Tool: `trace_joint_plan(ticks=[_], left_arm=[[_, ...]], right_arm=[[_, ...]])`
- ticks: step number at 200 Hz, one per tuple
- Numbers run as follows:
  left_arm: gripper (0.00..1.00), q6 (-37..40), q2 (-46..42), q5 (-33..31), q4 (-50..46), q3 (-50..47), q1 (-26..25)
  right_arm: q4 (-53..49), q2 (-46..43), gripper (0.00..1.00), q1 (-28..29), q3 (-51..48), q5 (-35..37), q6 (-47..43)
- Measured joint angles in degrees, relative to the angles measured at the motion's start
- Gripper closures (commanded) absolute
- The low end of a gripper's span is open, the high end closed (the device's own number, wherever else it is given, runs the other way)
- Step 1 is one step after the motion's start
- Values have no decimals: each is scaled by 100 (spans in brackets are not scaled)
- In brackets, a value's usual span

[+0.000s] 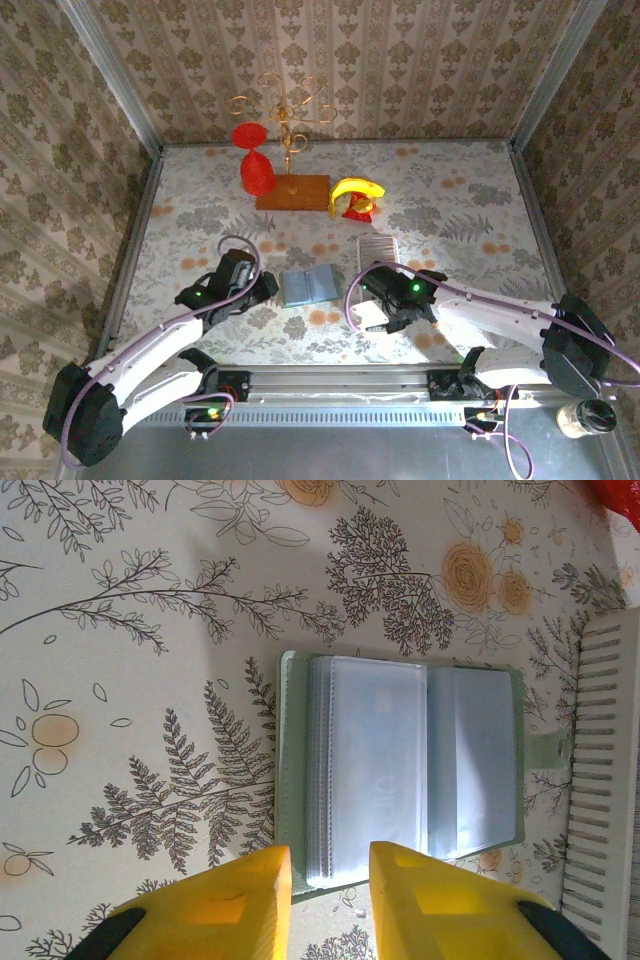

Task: Put the credit cards into the card holder

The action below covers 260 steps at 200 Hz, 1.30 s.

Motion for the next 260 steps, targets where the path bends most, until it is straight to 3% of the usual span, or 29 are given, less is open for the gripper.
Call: trace_joint_plan(ticks=[68, 223, 260], left_arm=[[75, 0, 2, 2, 2, -39, 0], [76, 0, 37, 4, 4, -66, 0], [75, 7, 37, -83, -46, -63, 9]], right_arm=[[-116, -79, 84, 0, 0, -63, 7], [-452, -588, 91, 0, 74, -72, 72], [-1056, -741, 100, 0, 490, -533, 376]])
